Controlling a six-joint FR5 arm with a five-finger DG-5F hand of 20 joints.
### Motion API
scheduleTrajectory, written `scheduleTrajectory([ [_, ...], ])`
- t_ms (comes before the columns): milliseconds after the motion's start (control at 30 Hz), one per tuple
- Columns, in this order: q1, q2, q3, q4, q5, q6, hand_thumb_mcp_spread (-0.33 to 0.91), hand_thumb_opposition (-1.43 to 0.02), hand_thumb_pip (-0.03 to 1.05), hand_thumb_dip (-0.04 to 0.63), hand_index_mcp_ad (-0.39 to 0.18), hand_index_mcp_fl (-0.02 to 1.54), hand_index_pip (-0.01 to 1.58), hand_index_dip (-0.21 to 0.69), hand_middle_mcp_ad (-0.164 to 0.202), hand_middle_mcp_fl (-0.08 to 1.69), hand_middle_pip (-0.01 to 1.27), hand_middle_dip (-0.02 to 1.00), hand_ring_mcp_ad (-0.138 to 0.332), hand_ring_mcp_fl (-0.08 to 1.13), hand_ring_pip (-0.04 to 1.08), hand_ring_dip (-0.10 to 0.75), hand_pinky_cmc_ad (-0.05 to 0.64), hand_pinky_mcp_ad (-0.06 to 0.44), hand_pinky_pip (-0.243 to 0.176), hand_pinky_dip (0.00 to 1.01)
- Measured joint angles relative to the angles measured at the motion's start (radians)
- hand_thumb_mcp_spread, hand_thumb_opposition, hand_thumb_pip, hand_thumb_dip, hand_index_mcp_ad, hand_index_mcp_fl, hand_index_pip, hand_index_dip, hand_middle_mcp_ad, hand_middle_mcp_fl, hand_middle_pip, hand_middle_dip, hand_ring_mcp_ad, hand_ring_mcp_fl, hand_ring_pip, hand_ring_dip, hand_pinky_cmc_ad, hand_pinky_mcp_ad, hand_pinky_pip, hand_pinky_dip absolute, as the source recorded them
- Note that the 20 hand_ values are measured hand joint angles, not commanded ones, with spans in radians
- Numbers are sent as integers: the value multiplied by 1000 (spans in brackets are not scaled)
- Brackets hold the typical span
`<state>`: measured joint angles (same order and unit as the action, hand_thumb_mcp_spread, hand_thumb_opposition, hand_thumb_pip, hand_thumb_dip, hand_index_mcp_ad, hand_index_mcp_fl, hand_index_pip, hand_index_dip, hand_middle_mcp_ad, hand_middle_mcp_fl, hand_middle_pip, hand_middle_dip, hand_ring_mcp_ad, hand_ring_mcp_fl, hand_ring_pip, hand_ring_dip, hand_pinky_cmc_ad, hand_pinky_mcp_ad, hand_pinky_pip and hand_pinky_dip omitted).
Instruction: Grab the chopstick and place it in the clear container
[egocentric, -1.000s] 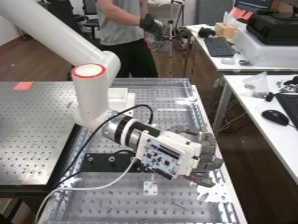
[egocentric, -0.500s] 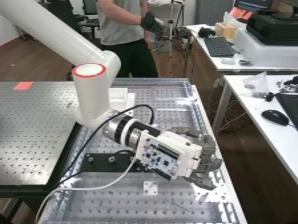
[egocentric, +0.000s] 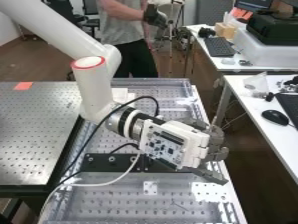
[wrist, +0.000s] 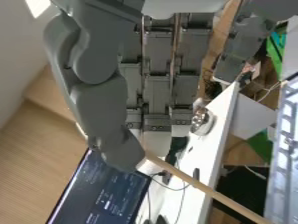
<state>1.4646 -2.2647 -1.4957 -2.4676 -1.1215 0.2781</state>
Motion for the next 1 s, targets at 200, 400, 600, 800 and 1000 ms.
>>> scheduleTrajectory([
  [200,-10,19,21,-8,0,-13,723,-1000,490,346,-14,768,1073,138,-21,1040,581,730,-37,850,89,499,375,265,91,180],
  [400,-18,44,40,-63,-4,-11,721,-1005,490,346,-12,785,1070,140,-14,1038,576,726,-42,850,89,503,375,267,91,180],
  [600,-29,80,52,-129,-29,-14,723,-1014,490,346,-12,785,1065,140,-12,1051,569,721,-40,864,89,499,375,278,91,180],
  [800,-32,136,41,-177,-52,-52,723,-1016,490,346,-12,785,1065,140,-10,1051,569,721,-42,862,89,499,375,279,89,176],
  [1000,-13,200,-17,-186,-53,-63,721,-1023,490,346,-9,796,1051,140,-10,1056,552,721,-40,862,87,499,370,281,91,176],
])
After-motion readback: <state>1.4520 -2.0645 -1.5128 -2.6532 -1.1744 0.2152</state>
